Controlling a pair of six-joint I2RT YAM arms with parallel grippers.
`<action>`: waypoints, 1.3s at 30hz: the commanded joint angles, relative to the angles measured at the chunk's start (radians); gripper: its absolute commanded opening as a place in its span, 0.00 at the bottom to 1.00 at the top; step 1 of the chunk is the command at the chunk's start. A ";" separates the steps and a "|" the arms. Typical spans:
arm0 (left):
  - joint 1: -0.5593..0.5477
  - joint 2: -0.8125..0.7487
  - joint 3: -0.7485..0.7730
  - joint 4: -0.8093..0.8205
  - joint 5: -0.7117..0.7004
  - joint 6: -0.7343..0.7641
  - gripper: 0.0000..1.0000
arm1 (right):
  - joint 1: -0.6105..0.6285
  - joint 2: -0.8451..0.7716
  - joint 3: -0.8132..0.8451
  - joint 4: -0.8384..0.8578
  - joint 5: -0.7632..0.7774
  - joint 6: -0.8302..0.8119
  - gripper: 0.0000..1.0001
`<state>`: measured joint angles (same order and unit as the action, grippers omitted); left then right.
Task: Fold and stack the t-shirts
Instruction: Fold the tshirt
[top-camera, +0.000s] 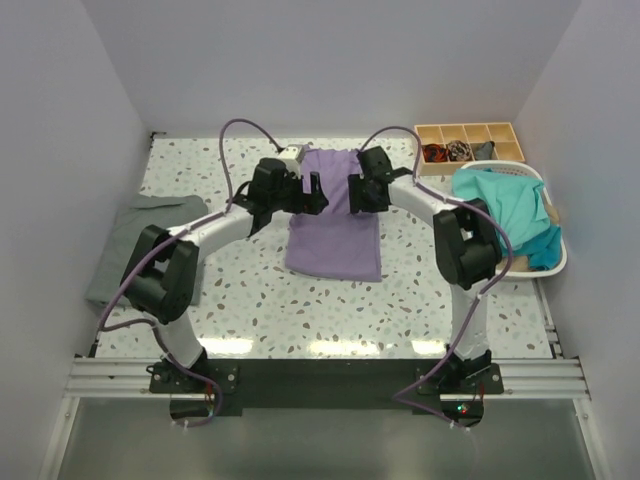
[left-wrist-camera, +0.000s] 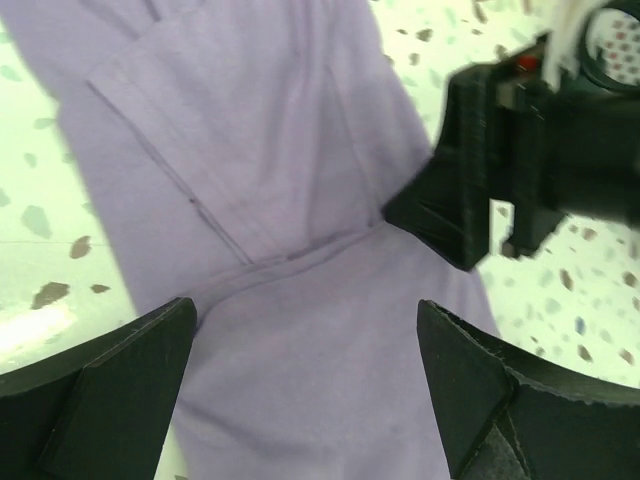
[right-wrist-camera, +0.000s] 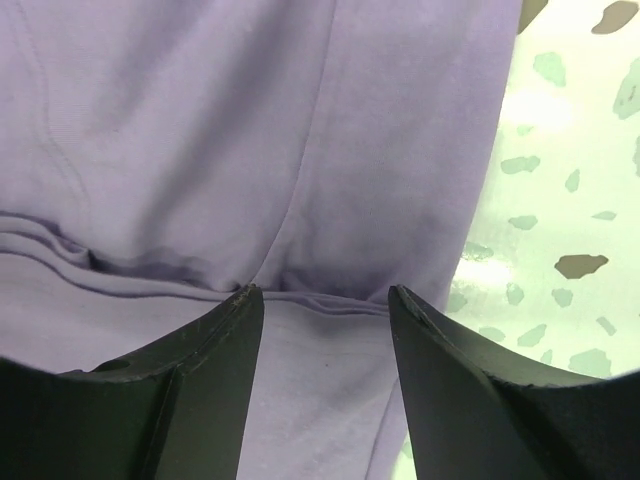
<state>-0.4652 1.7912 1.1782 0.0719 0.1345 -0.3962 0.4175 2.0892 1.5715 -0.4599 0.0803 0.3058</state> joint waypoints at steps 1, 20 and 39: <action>-0.001 -0.073 -0.074 0.092 0.169 0.023 0.95 | -0.003 -0.115 0.021 0.023 -0.020 -0.028 0.58; 0.002 0.146 -0.026 0.128 0.002 0.069 0.95 | -0.002 -0.356 -0.372 0.070 -0.296 0.045 0.61; 0.011 -0.050 -0.136 0.114 -0.358 0.082 1.00 | 0.000 -0.400 -0.473 0.043 -0.125 0.015 0.62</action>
<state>-0.4644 1.9320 1.1213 0.1593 -0.0841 -0.3355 0.4198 1.7855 1.1061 -0.4004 -0.1215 0.3424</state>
